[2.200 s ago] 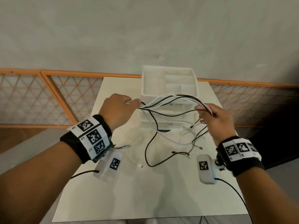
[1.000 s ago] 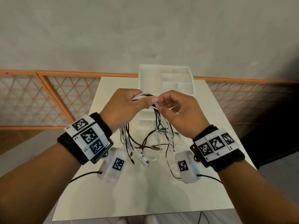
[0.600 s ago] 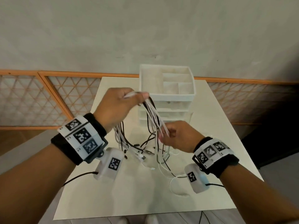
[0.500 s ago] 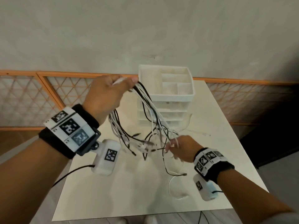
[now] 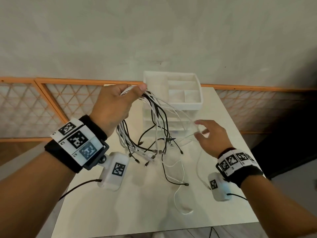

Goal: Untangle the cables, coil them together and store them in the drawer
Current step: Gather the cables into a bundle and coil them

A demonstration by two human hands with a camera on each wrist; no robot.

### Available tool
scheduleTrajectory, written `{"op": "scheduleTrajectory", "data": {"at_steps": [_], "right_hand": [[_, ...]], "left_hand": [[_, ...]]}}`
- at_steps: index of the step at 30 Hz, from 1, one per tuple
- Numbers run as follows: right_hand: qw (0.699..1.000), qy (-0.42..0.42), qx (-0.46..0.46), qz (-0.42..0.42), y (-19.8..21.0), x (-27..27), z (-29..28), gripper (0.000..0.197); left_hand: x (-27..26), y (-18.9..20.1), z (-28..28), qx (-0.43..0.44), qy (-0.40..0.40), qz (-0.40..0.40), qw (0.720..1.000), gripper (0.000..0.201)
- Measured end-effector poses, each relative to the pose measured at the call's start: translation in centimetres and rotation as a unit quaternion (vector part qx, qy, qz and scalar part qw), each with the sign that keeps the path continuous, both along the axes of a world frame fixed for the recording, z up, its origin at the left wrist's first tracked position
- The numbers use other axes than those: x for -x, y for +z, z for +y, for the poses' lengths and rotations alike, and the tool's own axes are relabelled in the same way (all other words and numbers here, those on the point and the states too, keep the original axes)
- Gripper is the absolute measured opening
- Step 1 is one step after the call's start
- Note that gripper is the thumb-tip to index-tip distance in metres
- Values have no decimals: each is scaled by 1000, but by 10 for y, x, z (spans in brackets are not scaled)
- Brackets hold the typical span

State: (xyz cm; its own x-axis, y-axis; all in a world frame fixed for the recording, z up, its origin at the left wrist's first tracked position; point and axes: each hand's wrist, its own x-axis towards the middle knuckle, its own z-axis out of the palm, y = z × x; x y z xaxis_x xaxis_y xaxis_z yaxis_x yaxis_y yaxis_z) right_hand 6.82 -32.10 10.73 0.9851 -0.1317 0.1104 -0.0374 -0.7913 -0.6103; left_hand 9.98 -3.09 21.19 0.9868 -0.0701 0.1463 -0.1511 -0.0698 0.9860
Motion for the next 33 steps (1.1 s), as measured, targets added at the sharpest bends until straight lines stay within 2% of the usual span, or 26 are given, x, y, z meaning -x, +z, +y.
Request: {"op": "scheduleTrajectory", "data": {"at_steps": [2,3,6,8,9,11,14,15,17,20,22,23,25,28,30,31,32,33], "right_hand": [[992,69,-79,-73,24,2,29,34],[985,106,-110,-81,37,3,45,31],[962,196,-180,-59,62,2,80,8],[961,199,-190,-30,57,-1,86,6],[968,186,-168,-7,48,-3,83,11],[982,167,-67,50,21,-5,70,26],[975,145,92,141,-24,-7,46,34],[968,132,121,174,-35,-9,38,30],[957,105,141,229,-40,-11,24,12],[937,96,184,281,-46,-12,-3,37],[953,40,175,244,-45,-14,-21,54],[964,-6,149,220,-42,-16,-28,56],[979,-103,75,157,-33,-17,-38,41],[973,-210,-73,55,-19,-24,-48,33],[964,-198,-175,-12,-18,-24,-51,27],[959,-178,-221,-3,-20,-21,-48,32],[968,-157,-196,9,-31,-19,-49,32],[982,-146,-107,49,-43,-15,-49,27]], "left_hand": [[1,-1,-3,-18,-28,0,999,52],[2,-1,-5,-32,-42,0,999,54],[8,-2,-11,-77,-68,-20,995,54],[10,-3,-9,-87,-55,-27,994,62],[9,-3,-7,-76,-41,-23,996,62],[7,0,1,-48,-14,-14,999,57],[7,5,8,-31,-5,-26,999,36],[8,7,9,-26,3,-29,999,31],[6,14,9,1,33,-27,999,36],[-1,28,14,38,71,-45,996,41],[-4,33,16,32,72,-65,995,36],[-5,33,15,26,68,-71,995,35],[-5,28,11,17,69,-70,995,38],[-5,20,4,15,83,-49,995,42],[-5,15,3,20,91,-36,995,41],[-6,14,3,26,96,-34,994,43],[-6,14,4,36,101,-34,994,45],[-7,13,4,48,104,-36,993,46]]}}
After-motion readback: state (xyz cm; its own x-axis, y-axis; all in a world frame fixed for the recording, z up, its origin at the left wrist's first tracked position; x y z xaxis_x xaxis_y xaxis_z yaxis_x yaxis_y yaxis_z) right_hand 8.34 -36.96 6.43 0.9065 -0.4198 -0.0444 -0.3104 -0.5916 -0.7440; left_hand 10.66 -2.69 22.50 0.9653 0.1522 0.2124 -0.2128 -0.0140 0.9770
